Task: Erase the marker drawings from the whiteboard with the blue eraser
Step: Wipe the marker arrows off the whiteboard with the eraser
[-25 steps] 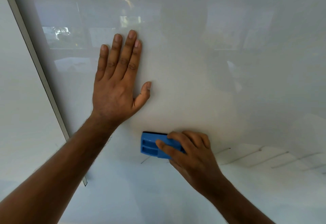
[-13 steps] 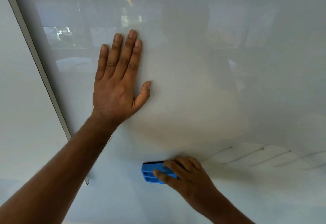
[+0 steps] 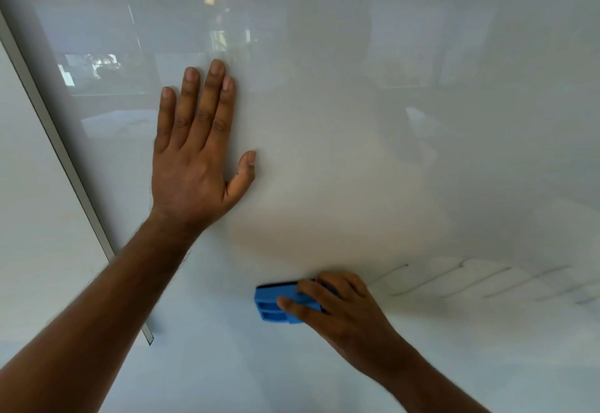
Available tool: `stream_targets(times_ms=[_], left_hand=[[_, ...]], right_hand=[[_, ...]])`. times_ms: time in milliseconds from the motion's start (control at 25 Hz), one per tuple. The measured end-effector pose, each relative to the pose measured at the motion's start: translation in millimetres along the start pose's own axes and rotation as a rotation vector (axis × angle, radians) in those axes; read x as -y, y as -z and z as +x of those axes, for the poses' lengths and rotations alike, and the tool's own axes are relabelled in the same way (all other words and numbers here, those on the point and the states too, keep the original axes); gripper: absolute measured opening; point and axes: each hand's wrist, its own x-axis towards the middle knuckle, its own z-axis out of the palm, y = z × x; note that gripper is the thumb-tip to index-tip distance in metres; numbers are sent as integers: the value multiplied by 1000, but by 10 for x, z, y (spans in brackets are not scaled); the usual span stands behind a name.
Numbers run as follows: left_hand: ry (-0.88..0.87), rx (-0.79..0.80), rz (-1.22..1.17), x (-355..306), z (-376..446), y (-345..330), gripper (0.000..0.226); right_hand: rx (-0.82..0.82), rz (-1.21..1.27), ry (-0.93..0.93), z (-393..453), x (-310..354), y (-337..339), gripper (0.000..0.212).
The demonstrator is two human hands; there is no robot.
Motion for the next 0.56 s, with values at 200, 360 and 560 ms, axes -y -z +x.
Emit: stream_targets(times_ms=[200,360,560], left_hand=[[3,-3,-3,1,-17,0,75],[5,-3,-9,-20,-19,4,75],[17,14,-23,-35,-26,25,76]], right_hand=[[-10,-51,-32,-482,-372,308,43],[-103,-81,-195,-259,-795,786,58],[-150,-62,-192,-56,-706,736,56]])
